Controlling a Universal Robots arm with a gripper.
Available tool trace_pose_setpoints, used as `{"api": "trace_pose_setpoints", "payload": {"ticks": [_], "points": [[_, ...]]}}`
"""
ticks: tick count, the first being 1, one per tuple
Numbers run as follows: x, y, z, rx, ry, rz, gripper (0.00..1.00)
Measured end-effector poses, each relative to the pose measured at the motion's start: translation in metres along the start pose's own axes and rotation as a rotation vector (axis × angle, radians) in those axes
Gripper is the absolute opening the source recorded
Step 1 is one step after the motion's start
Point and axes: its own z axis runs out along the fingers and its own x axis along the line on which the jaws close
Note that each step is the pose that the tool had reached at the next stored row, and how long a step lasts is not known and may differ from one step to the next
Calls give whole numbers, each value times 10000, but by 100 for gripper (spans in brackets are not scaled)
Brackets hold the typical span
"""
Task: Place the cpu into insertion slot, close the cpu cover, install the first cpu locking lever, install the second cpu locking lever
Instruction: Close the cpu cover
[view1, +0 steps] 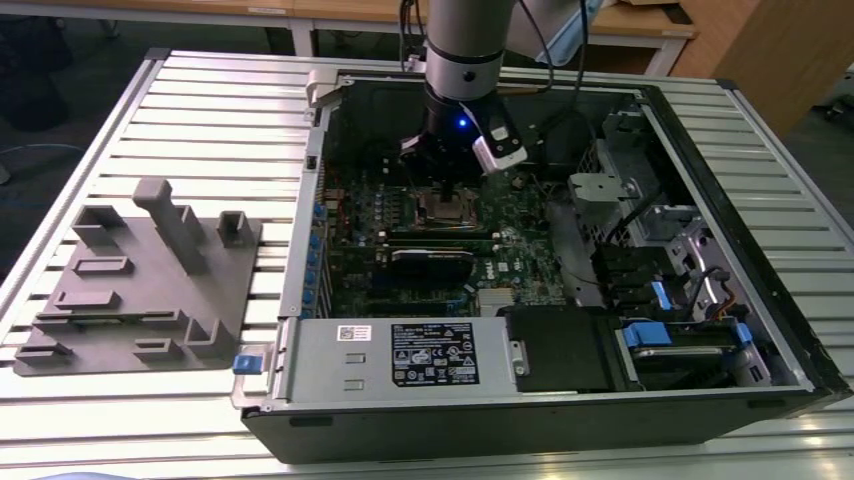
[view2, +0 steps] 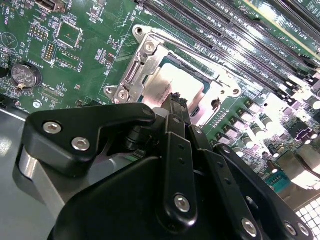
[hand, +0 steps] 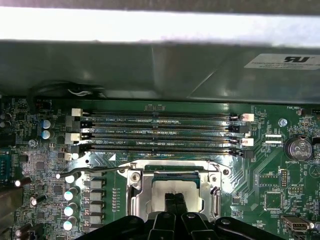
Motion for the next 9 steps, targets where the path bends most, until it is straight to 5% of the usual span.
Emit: {"api": "trace_pose_setpoints", "payload": {"ticks": [9], "points": [[128,1,9,-1,-1,0,11]]}}
